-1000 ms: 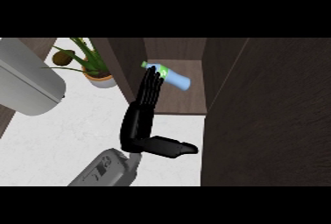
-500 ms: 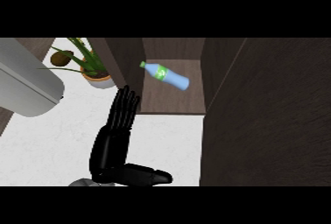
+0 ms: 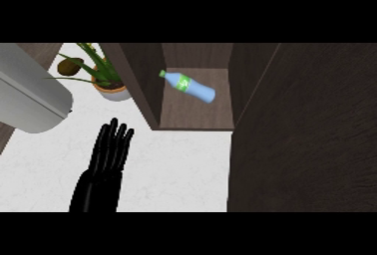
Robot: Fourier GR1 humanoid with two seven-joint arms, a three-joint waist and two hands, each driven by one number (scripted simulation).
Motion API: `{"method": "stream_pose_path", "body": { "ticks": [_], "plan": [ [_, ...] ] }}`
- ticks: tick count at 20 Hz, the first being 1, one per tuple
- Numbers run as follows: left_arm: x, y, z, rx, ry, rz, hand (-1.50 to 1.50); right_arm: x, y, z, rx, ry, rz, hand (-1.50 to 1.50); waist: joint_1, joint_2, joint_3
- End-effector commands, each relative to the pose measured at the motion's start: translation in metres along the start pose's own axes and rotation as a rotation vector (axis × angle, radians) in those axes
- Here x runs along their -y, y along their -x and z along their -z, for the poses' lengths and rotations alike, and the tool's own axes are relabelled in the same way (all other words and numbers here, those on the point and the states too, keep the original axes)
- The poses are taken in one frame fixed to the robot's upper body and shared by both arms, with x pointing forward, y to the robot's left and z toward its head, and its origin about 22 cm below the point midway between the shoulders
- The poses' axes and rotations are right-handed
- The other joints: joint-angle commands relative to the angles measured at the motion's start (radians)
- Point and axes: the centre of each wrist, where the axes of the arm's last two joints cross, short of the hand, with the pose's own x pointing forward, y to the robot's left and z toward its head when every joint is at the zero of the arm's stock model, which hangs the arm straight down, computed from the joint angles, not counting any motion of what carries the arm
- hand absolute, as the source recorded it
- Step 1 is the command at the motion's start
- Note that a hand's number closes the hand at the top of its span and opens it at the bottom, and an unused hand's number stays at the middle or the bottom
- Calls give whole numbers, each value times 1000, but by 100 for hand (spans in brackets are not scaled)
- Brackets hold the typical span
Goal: Pick up the bottled water, place it into the cabinet and close the cabinet
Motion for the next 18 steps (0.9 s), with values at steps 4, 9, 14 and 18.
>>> {"method": "stream_pose_path", "body": {
  "ticks": [4, 9, 14, 18],
  "plan": [
    [-29, -13, -11, 24, -47, 11, -150, -33, -41, 26, 9, -64, -181, 150, -10, -1, -1],
    [-35, -28, -28, 18, -46, -12, -150, -40, -43, 48, 68, -91, -202, 150, 17, -3, -3],
    [-43, -30, -30, 14, -50, 2, -150, -43, -42, 69, 67, -155, -262, 150, 24, -3, -6],
    [-60, -37, -34, 16, -52, -5, -150, -44, -42, 83, 73, -157, -289, 150, 28, -4, -7]
  ]
}}
